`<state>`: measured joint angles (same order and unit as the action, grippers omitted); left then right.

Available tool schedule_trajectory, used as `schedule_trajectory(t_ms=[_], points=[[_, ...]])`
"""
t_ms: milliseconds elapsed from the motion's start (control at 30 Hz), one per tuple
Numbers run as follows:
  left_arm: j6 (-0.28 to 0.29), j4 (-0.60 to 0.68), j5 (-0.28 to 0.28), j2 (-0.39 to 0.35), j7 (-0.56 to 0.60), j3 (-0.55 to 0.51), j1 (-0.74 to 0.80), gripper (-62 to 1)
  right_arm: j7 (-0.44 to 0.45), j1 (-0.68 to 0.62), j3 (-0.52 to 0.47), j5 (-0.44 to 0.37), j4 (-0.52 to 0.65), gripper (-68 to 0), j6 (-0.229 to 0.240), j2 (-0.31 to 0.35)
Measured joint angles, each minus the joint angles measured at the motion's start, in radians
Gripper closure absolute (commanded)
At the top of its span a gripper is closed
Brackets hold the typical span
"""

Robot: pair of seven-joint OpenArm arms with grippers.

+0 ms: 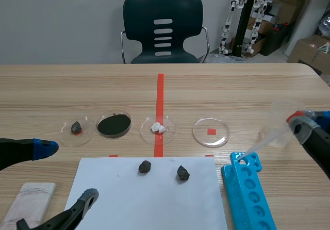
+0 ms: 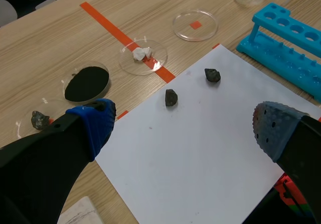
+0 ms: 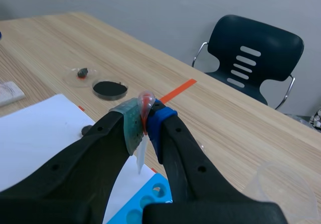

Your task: Pick up the dropper by the top with the right hand

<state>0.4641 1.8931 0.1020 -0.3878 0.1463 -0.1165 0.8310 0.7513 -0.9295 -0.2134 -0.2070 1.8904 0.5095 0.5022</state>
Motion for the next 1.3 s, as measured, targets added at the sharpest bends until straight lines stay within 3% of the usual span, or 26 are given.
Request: schedule_trajectory(t_ms=[200, 367, 600, 833, 1300], points=[[0.0, 0.0, 0.0, 0.0, 0.0, 0.0, 0.0, -57.2, -0.031, -0.133, -0.064, -0.106, 0.121, 0.0, -0.023, 0.005], [0.0, 0.0, 0.0, 0.0, 0.0, 0.0, 0.0, -57.2, -0.089, -0.227, -0.106, -0.205, 0.193, 0.0, -0.08, 0.005], [0.0, 0.0, 0.0, 0.0, 0.0, 0.0, 0.0, -57.2, -0.204, -0.32, -0.175, -0.288, 0.287, 0.0, -0.106, 0.005], [0.0, 0.0, 0.0, 0.0, 0.0, 0.0, 0.0, -57.2, -0.317, -0.329, -0.2, -0.292, 0.312, 0.0, -0.105, 0.005], [0.0, 0.0, 0.0, 0.0, 0.0, 0.0, 0.0, -57.2, -0.335, -0.329, -0.2, -0.292, 0.311, 0.1, -0.105, 0.005]])
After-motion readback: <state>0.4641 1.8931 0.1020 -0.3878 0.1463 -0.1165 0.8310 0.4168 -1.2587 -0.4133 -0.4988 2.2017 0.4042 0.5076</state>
